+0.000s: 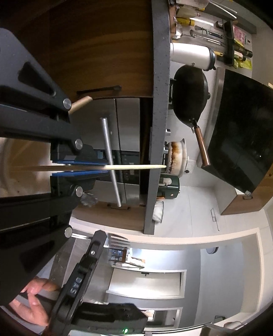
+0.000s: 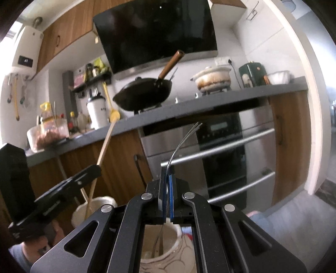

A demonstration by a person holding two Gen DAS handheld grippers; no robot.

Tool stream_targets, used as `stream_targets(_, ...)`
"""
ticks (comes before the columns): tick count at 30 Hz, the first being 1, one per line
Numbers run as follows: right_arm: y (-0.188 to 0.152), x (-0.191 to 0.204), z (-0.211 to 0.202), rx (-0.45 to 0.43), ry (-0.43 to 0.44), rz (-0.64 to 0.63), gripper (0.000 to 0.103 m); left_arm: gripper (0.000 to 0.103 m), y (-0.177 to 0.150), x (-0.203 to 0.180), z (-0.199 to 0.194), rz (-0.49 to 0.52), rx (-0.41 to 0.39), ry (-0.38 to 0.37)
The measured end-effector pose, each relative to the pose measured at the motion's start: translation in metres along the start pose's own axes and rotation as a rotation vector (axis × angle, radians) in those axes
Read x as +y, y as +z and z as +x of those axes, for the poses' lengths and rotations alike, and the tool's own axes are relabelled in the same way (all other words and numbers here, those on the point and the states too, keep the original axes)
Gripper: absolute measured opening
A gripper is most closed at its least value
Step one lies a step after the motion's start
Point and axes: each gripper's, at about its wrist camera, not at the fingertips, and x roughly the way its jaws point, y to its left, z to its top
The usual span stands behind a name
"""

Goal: Organize utensils
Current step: 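Carry the chopstick above the large pot with the left tool while the right carries the fork, then release chopstick into large pot with left tool while right releases fork into small pot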

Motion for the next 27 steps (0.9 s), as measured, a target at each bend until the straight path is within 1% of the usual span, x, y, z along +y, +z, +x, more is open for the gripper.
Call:
stream_targets(2,-0.004,0.0,0.002,0.016,0.003,-0.001,0.003,0.005,-0.005,-0.002,-0.007,0.008,0.007,0.012)
stream_targets(4,-0.008,0.002,0.003,0.033,0.0,-0.01,0.003,0.005,-0.011,-0.003,-0.015,0.023,0.015,0.039)
stream_targets(8,-0.015,0.006,0.006,0.058,-0.011,-0.026,0.003,0.005,-0.02,0.0,-0.027,0.013,0.028,0.065)
stream_targets(12,-0.019,0.009,0.009,0.076,-0.02,-0.041,0.003,0.005,-0.023,0.003,-0.031,-0.008,0.04,0.059)
stream_targets(16,-0.021,0.01,0.012,0.087,-0.028,-0.046,0.003,0.005,-0.025,0.002,-0.032,0.004,0.044,0.055)
stream_targets(19,-0.022,0.008,0.015,0.101,-0.033,-0.04,0.003,0.007,-0.027,0.0,-0.03,0.02,0.053,0.067)
stream_targets(20,-0.023,0.007,0.016,0.106,-0.033,-0.036,0.003,0.011,-0.027,0.0,-0.031,0.019,0.054,0.068)
stream_targets(21,-0.023,0.006,0.016,0.108,-0.034,-0.035,0.003,0.02,-0.028,0.001,-0.031,0.017,0.055,0.07)
stream_targets(23,-0.024,0.006,0.016,0.111,-0.039,-0.032,0.003,0.03,-0.027,0.002,-0.031,0.008,0.054,0.068)
stream_targets(26,-0.026,0.004,0.018,0.122,-0.049,-0.031,0.003,0.03,-0.028,0.003,-0.032,0.005,0.058,0.069)
stream_targets(27,-0.026,0.003,0.019,0.125,-0.052,-0.031,0.003,0.033,-0.028,0.003,-0.033,0.008,0.058,0.072)
